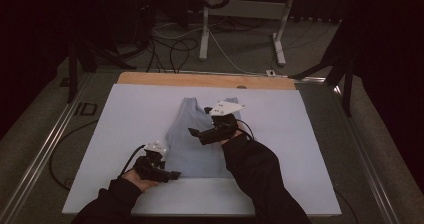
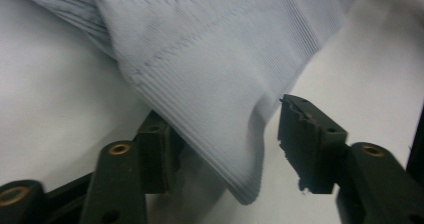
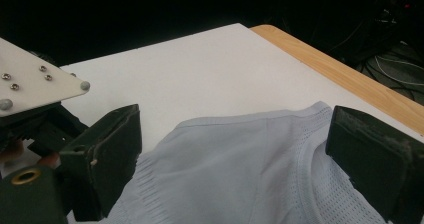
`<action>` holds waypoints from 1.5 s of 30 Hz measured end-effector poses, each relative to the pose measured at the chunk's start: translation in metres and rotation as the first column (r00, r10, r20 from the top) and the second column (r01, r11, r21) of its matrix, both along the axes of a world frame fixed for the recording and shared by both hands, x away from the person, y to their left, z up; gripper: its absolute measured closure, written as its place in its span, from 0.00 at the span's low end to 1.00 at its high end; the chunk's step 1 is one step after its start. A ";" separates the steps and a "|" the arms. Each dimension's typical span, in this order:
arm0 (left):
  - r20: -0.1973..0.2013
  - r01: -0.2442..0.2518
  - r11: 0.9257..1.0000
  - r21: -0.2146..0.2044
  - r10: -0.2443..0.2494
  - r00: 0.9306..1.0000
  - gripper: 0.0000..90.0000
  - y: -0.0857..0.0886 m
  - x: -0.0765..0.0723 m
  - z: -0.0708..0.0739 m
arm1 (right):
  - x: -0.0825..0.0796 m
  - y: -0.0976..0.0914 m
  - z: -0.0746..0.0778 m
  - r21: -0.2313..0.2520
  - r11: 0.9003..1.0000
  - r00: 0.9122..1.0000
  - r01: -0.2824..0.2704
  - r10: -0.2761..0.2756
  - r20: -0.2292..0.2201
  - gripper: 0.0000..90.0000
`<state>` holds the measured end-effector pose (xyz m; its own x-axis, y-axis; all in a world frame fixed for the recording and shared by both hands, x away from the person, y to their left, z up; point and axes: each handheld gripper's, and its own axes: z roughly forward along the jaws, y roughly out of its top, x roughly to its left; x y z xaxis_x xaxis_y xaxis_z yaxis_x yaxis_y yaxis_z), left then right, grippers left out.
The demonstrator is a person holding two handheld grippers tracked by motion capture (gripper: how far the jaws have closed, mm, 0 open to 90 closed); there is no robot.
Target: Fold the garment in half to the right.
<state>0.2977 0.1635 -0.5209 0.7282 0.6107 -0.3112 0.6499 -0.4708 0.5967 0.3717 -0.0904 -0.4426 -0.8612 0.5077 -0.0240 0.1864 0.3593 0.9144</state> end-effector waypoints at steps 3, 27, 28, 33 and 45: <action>-0.001 -0.031 1.000 0.001 0.031 1.000 0.57 0.002 0.001 0.003 | 0.001 0.001 -0.001 0.000 1.000 1.000 -0.003 0.003 0.005 0.09; -0.026 -0.031 0.999 0.018 0.031 0.999 0.95 -0.004 0.000 -0.002 | 0.034 0.025 -0.012 -0.015 1.000 0.998 0.007 -0.007 -0.061 0.09; -0.026 -0.032 0.999 0.017 0.032 0.999 0.95 -0.005 0.000 -0.001 | 0.037 0.027 -0.013 -0.024 1.000 0.998 0.005 -0.006 -0.058 0.09; -0.029 -0.030 1.000 0.005 0.030 0.999 0.95 -0.004 0.000 0.000 | 0.048 0.037 -0.015 -0.029 0.999 0.998 0.016 -0.018 -0.068 0.09; 0.012 -0.041 0.999 -0.019 0.042 0.999 0.95 -0.003 -0.003 0.001 | 0.086 0.062 -0.021 -0.085 0.995 0.995 0.046 -0.054 -0.085 0.09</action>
